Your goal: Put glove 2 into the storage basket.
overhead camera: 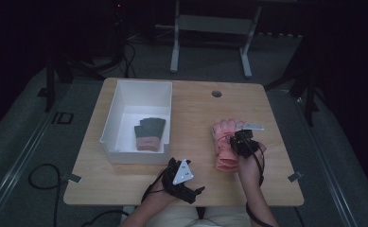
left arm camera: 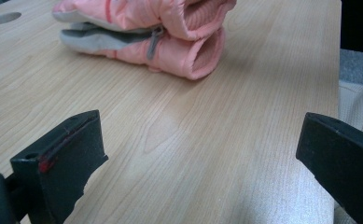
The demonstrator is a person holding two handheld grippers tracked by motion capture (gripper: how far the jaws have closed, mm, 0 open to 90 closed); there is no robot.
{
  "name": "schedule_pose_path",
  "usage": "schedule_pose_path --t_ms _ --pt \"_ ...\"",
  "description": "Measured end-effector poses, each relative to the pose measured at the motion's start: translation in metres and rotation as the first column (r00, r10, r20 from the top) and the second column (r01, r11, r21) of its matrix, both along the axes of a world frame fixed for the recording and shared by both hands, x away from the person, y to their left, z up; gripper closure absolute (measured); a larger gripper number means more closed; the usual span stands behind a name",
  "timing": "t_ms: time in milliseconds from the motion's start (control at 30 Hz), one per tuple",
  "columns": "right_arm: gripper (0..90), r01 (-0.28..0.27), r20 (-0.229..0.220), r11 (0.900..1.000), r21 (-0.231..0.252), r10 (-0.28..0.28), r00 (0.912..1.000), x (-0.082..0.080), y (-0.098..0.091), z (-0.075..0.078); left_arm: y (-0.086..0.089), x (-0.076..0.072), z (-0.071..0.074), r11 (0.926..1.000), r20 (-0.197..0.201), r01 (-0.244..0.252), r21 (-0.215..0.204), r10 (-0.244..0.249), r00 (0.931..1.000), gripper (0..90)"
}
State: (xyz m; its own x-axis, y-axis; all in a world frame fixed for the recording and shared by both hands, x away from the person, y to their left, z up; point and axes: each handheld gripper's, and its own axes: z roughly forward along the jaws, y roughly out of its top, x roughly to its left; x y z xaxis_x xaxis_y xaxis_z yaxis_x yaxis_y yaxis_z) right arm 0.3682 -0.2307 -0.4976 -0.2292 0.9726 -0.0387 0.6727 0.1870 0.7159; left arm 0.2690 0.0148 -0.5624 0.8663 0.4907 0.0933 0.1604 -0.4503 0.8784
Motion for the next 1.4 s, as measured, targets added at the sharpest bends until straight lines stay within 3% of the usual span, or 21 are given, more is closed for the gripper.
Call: schedule_pose_path --t_ms 133,367,567,667,767,900,1033,1167,1300,1400 --pt "85.7 0.016 0.000 0.9999 0.002 -0.016 0.9999 -0.001 -0.010 -0.001 0.000 -0.001 0.000 0.9999 0.019 -0.012 0.000 0.012 0.9997 0.7" --pt "80.0 -0.013 0.016 0.9999 0.002 0.013 0.9998 -0.001 -0.011 0.001 0.002 0.002 0.005 0.9982 0.021 -0.044 -0.041 0.045 0.9988 0.7" --pt "71.1 -0.069 0.057 0.9976 0.010 0.068 0.9960 -0.007 -0.019 0.019 0.001 0.004 0.018 0.9916 0.060 -0.078 -0.103 0.085 0.9946 0.7" --pt "68.9 -0.110 0.097 0.9939 -0.013 0.111 0.9892 -0.011 -0.029 0.035 -0.006 0.007 0.028 0.9935 0.064 -0.071 -0.088 0.077 0.9949 0.7" --pt "66.9 -0.155 0.128 0.9876 -0.023 0.157 0.9793 -0.011 -0.042 0.047 -0.018 0.016 0.039 0.9941 -0.006 -0.007 -0.108 0.006 1.0000 2.6" --pt "66.9 -0.217 0.129 0.9750 -0.046 0.221 0.9667 -0.009 -0.053 0.053 -0.036 0.031 0.061 0.9892 -0.076 0.065 -0.131 -0.075 0.9943 3.7" --pt "66.9 -0.249 0.112 0.9678 -0.038 0.252 0.9613 -0.002 -0.053 0.050 -0.048 0.057 0.082 0.9876 -0.088 0.039 -0.152 -0.052 0.9948 6.3" --pt "61.6 -0.259 0.111 0.9657 -0.019 0.259 0.9594 0.009 -0.046 0.044 -0.058 0.086 0.093 0.9895 -0.099 0.006 -0.144 -0.021 0.9949 8.9" --pt "56.1 -0.232 0.091 0.9718 -0.039 0.235 0.9677 0.018 -0.040 0.030 -0.067 0.112 0.091 0.9896 -0.147 -0.035 -0.140 0.014 0.9890 11.6" --pt "52.3 -0.227 0.052 0.9733 -0.036 0.228 0.9722 0.019 -0.044 0.017 -0.073 0.126 0.080 0.9927 -0.203 -0.069 -0.098 0.048 0.9780 14.4"
